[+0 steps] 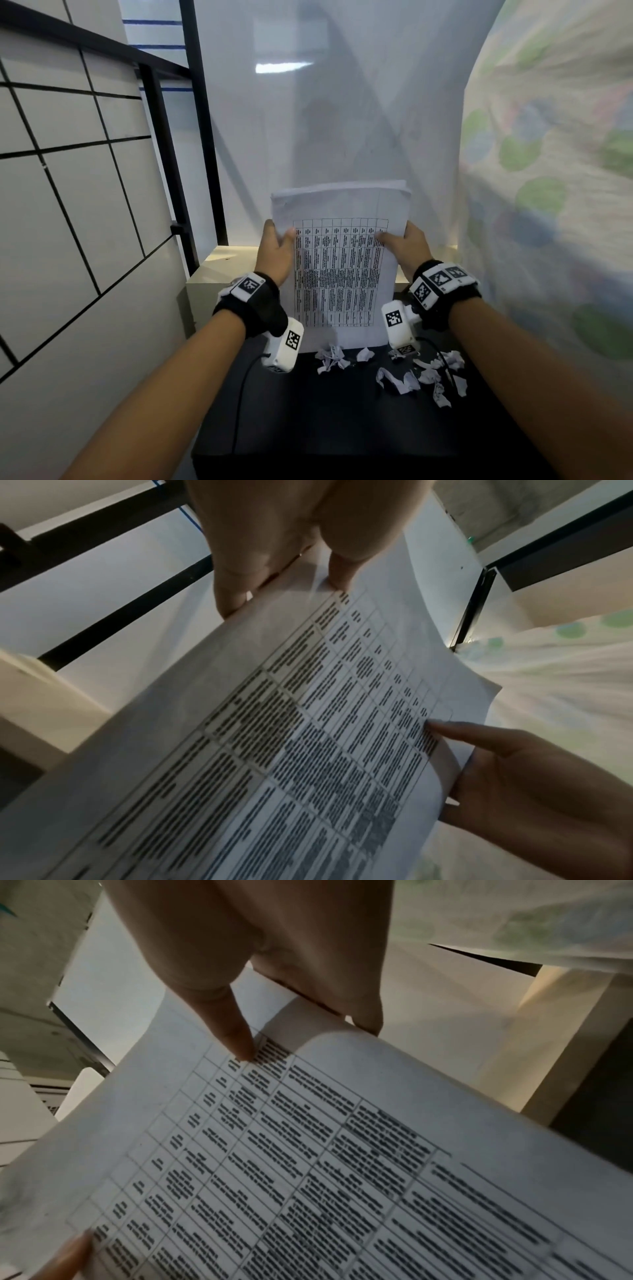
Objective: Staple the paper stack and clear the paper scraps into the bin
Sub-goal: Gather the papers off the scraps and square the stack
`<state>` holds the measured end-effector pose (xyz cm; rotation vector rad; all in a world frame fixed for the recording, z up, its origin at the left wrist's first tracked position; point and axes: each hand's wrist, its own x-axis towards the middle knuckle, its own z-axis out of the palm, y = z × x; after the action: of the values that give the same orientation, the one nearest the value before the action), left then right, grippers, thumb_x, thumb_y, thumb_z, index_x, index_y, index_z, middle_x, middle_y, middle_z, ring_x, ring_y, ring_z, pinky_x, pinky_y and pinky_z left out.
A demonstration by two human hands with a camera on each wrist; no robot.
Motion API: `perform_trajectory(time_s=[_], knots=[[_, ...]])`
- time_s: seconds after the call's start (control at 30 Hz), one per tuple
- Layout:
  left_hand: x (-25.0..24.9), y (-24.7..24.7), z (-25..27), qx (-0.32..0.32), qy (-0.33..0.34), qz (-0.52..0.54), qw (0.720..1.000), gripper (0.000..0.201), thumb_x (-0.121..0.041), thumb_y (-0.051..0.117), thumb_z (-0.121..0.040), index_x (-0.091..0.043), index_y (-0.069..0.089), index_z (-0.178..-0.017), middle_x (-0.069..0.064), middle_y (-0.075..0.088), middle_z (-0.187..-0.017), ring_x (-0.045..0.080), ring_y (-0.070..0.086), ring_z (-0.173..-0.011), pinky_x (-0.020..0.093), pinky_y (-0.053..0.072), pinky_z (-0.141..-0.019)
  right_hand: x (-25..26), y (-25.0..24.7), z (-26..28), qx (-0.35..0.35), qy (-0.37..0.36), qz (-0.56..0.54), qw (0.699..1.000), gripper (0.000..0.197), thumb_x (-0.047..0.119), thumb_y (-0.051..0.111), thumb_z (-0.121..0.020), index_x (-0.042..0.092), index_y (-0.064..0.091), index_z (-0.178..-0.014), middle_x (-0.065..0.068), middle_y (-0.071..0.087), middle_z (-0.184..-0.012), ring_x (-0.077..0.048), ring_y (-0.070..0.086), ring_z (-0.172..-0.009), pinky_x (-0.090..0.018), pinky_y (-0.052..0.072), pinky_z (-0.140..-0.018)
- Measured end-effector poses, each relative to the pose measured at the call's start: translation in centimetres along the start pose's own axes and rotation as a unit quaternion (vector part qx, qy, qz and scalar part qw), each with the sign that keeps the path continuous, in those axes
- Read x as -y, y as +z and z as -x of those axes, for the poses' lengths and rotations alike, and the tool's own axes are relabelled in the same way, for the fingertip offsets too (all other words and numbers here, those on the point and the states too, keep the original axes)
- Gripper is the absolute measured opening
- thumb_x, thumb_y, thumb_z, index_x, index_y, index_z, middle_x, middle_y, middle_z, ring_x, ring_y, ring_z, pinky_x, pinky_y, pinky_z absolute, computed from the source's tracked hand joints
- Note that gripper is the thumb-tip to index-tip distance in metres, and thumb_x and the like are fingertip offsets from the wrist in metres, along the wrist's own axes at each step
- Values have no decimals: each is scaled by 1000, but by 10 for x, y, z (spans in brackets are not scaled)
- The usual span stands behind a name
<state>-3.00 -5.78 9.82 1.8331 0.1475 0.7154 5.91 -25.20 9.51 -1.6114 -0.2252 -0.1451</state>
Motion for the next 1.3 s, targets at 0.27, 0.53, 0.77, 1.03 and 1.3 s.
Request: perform_trajectory(time_s=[0.27,0.53,0.77,1.03,1.3], knots=[[-12,4,1,5,-4,-7,1000,47,-23,36,-101,0,25,-141,19,54,-112,28,50,-113,28,37,-96,1,0,3,-8,-52,35,998,50,26,71,-80,3,54,-121,-17,63,-121,-33,60,-112,-53,48,-98],[-36,13,-12,-8,56,-8,998,22,-2,31,-97,-17,26,-111,-4,43,-98,6,46,-85,8,40,-72,41,11,17,-46,-118,-6,992,41,12,57,-92,5,46,-131,-10,58,-125,-18,54,-111,-32,46,-99],[13,18,13,8,-2,-29,1000,16,-8,33,-98,-10,28,-113,-4,35,-75,13,42,-66,21,35,-55,1,5,27,-15,-30,76,997,49,1,61,-86,0,38,-129,-12,54,-115,-18,51,-98,-25,42,-85],[19,8,7,-1,0,-11,1000,12,-10,37,-100,-8,28,-107,-8,39,-76,12,44,-69,23,39,-67,-13,6,13,-4,12,63,998,30,1,69,-79,3,59,-108,-10,62,-100,-23,60,-93,-37,51,-92],[9,-1,-1,-4,51,14,999,6,-14,36,-101,-12,33,-105,-6,46,-79,9,47,-73,-2,38,-57,-18,4,17,23,20,72,997,36,7,71,-80,-2,59,-113,-16,66,-112,-28,63,-103,-42,49,-98]])
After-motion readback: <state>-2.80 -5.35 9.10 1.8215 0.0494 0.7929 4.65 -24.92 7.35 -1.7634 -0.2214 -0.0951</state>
